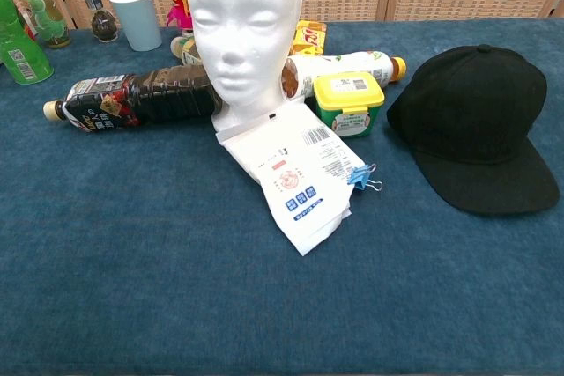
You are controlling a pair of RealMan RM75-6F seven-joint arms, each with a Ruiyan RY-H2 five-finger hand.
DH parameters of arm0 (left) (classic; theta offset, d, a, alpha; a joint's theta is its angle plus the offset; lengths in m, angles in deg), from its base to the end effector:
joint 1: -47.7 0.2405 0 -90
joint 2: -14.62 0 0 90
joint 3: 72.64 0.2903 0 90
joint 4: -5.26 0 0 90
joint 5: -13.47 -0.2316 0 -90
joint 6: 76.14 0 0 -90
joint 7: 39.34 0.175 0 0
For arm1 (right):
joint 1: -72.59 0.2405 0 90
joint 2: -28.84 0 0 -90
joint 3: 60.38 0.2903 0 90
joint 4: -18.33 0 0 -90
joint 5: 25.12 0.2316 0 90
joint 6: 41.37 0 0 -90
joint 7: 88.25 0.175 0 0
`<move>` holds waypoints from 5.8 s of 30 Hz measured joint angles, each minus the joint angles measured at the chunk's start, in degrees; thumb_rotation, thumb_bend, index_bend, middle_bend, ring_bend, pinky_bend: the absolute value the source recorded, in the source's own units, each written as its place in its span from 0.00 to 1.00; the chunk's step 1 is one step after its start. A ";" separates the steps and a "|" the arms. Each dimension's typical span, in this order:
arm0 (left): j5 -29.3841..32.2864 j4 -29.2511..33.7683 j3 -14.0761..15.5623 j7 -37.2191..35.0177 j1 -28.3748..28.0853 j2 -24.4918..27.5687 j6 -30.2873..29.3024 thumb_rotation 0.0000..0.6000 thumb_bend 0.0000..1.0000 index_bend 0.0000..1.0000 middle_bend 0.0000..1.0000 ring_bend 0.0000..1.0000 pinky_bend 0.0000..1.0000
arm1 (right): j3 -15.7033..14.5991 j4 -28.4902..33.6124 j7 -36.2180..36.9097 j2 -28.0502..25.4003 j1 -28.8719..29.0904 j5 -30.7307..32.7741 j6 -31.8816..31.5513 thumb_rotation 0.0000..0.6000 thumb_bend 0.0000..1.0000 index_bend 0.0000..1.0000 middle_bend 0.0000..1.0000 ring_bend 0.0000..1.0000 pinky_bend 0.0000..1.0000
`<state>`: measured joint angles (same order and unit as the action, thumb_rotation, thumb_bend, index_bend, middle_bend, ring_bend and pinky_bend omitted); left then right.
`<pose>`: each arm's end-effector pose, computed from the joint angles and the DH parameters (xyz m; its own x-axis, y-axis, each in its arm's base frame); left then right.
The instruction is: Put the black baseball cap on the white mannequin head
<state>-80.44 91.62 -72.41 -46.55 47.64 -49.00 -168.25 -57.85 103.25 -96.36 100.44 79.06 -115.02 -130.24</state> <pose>-0.3625 0.1739 0.1679 0.3855 -0.0243 0.9224 0.9195 -0.0730 -0.3862 -0.3437 -0.2253 0.1242 0.5178 0.0821 0.8516 -0.8475 -0.0870 0.5236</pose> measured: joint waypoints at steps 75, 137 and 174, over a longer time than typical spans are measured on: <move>3.07 1.94 -2.03 0.89 0.30 4.97 -2.67 1.00 0.29 0.63 0.49 0.37 0.35 | -1.92 -23.71 6.27 23.40 13.15 -9.14 9.45 1.00 0.17 0.42 0.60 0.63 0.69; 3.37 2.52 -2.12 1.06 1.35 5.59 -3.70 1.00 0.29 0.63 0.49 0.37 0.35 | -2.38 -44.73 12.18 31.67 15.76 -6.82 6.74 1.00 0.32 0.43 0.56 0.62 0.71; 4.08 1.84 -2.38 -0.01 2.26 5.69 -4.27 1.00 0.29 0.63 0.49 0.37 0.35 | 8.42 -51.73 14.54 35.45 26.49 4.41 12.67 1.00 0.43 0.68 0.63 0.73 0.90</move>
<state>-76.36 93.46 -74.79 -46.56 49.90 -43.31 -172.52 -49.43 51.52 -81.81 135.89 105.55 -110.61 -117.57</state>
